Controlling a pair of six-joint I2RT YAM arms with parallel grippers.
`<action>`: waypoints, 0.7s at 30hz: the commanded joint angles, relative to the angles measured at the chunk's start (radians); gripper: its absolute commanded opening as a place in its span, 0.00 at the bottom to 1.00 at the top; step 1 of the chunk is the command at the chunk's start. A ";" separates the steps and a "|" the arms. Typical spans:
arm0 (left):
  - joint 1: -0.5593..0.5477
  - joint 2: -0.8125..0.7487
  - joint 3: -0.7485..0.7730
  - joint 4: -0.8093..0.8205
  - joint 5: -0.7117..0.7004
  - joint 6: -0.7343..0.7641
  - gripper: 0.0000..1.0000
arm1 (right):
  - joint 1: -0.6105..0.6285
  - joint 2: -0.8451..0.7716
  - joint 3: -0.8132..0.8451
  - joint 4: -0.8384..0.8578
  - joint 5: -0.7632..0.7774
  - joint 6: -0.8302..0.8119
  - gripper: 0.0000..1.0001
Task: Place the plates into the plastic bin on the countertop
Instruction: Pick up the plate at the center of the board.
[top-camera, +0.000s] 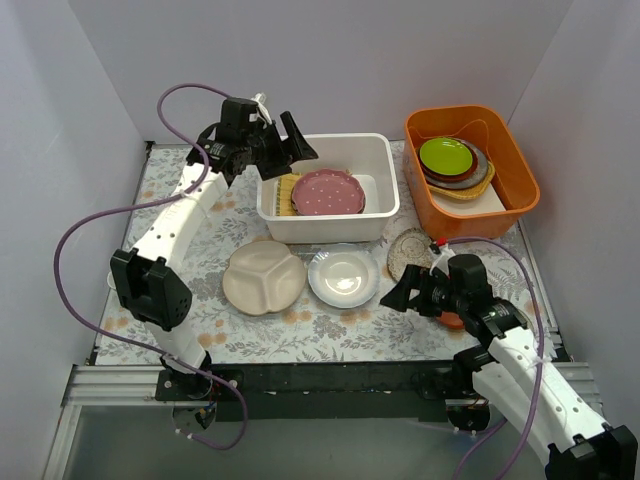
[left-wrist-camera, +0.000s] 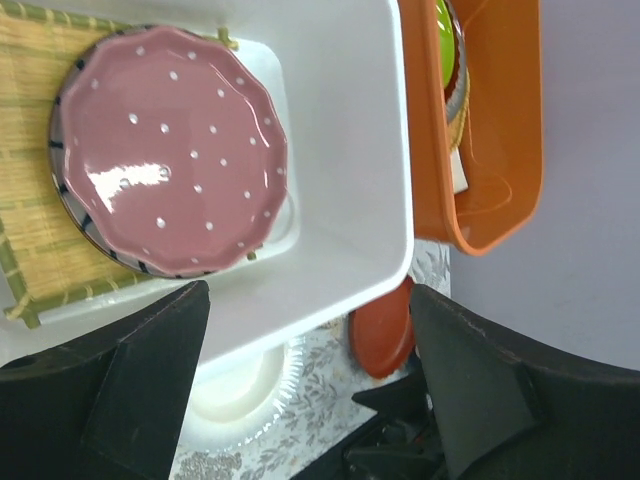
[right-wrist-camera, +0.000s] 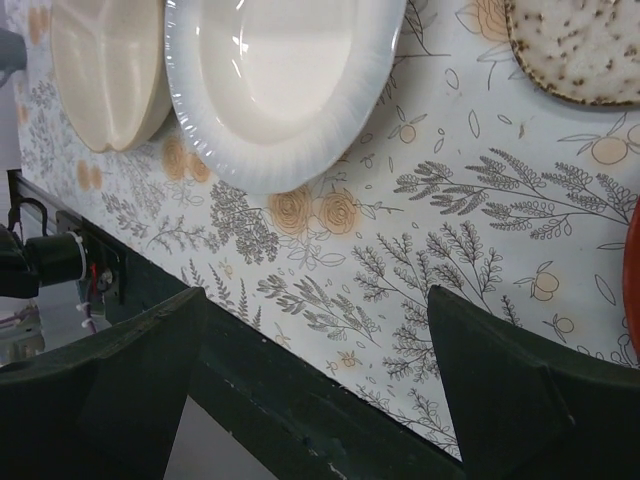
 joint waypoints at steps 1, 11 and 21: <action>-0.043 -0.094 -0.103 0.043 0.080 0.014 0.81 | 0.003 -0.020 0.118 -0.033 0.023 -0.017 0.98; -0.233 -0.222 -0.407 0.182 0.064 0.003 0.82 | 0.001 -0.041 0.248 -0.096 0.043 -0.014 0.98; -0.358 -0.171 -0.446 0.199 0.047 -0.021 0.83 | 0.001 -0.038 0.299 -0.109 0.037 -0.011 0.98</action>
